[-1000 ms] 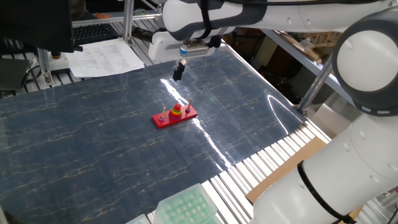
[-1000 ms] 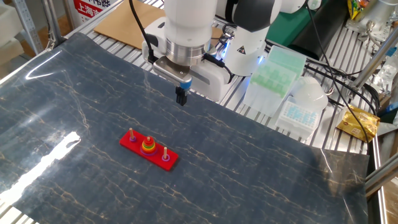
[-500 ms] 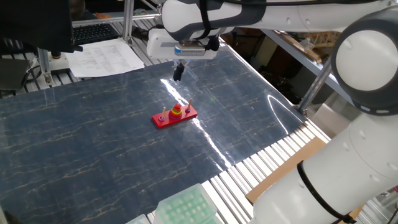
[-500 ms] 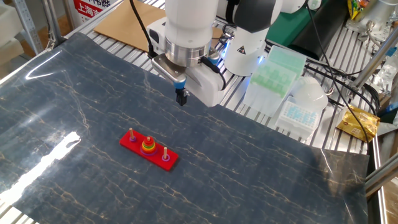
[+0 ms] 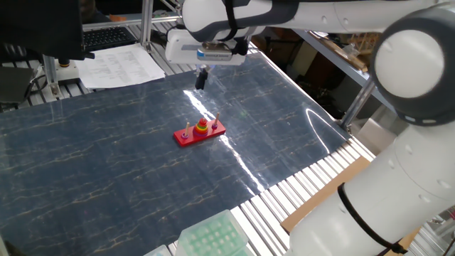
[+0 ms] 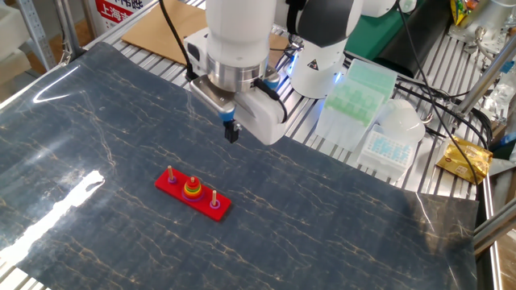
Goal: Take out one Hanoi block and throw it aside
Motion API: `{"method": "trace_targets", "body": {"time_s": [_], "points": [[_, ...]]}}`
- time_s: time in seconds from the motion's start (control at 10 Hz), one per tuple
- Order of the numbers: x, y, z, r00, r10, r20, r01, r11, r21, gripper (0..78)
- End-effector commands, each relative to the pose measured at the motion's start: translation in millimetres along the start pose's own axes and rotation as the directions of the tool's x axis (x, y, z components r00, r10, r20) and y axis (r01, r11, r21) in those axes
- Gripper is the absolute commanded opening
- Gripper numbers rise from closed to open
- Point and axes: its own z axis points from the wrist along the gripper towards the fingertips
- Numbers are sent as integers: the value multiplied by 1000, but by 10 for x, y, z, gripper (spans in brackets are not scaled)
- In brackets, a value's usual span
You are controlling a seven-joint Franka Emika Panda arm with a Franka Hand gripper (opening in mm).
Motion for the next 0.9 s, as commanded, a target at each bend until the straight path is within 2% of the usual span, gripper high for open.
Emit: {"method": "trace_targets", "body": {"time_s": [0.1, 0.6, 0.9], "points": [[-162, 43, 10, 1000, -9, 9, 9, 1000, 1, 0], [-356, 70, 34, 1000, -6, 13, 6, 1000, 1, 0], [-378, 73, 28, 1000, 4, 17, -4, 1000, 4, 0]]}}
